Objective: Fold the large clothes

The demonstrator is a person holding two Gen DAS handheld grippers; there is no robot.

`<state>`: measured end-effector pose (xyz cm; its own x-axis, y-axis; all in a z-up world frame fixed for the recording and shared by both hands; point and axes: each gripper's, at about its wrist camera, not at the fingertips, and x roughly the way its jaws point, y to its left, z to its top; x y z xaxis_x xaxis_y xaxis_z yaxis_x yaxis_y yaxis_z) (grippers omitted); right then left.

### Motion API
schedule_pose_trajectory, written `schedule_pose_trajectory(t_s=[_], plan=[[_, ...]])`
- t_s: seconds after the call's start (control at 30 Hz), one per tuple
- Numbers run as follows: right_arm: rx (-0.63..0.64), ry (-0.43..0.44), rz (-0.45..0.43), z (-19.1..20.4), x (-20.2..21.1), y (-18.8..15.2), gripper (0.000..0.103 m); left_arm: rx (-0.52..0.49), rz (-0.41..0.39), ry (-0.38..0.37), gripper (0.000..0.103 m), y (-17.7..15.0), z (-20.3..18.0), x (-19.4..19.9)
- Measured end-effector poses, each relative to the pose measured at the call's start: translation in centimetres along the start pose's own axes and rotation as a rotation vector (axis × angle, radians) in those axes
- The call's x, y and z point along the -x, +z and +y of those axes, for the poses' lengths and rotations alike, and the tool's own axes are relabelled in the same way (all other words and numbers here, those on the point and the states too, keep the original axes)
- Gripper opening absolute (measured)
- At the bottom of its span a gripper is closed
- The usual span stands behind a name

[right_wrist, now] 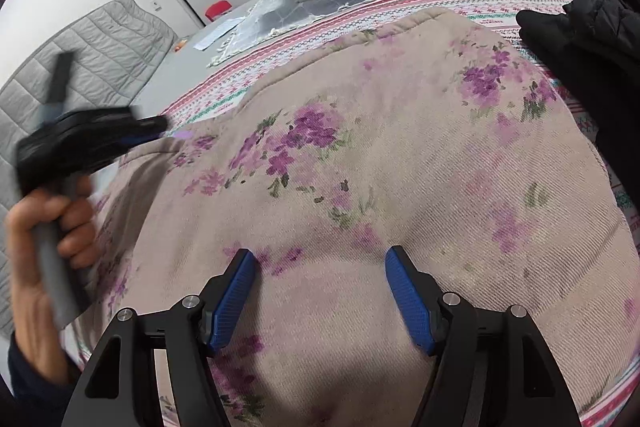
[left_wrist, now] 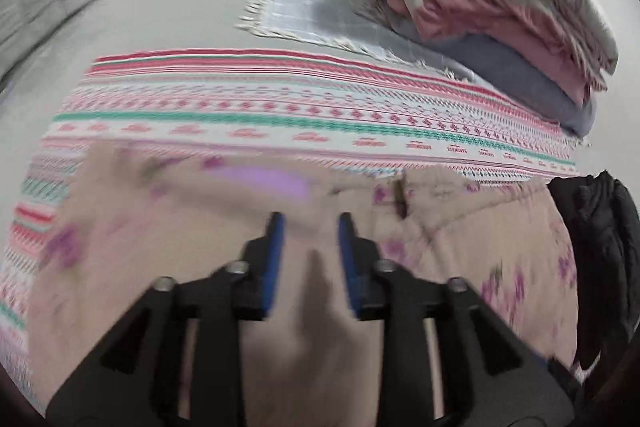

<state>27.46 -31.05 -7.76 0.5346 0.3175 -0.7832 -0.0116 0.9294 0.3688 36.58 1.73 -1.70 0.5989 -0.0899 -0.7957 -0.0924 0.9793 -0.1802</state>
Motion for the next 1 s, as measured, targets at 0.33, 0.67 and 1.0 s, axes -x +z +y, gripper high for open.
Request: schedule_pose_trajectory(t_s=[0.33, 0.67, 1.0], plan=[[0.013, 0.034, -0.094, 0.9, 4.1, -0.5, 0.069, 0.201, -0.026, 0.031, 0.038, -8.4, 9.6, 6.2], [0.002, -0.120, -0.044, -2.9, 2.0, -0.2, 0.069, 0.345, -0.004, 0.059, 0.034, -10.2, 15.6, 3.6], [0.041, -0.190, -0.073, -2.5, 1.8, 0.0, 0.069, 0.390, 0.019, 0.059, 0.018, -11.0, 16.7, 3.6]])
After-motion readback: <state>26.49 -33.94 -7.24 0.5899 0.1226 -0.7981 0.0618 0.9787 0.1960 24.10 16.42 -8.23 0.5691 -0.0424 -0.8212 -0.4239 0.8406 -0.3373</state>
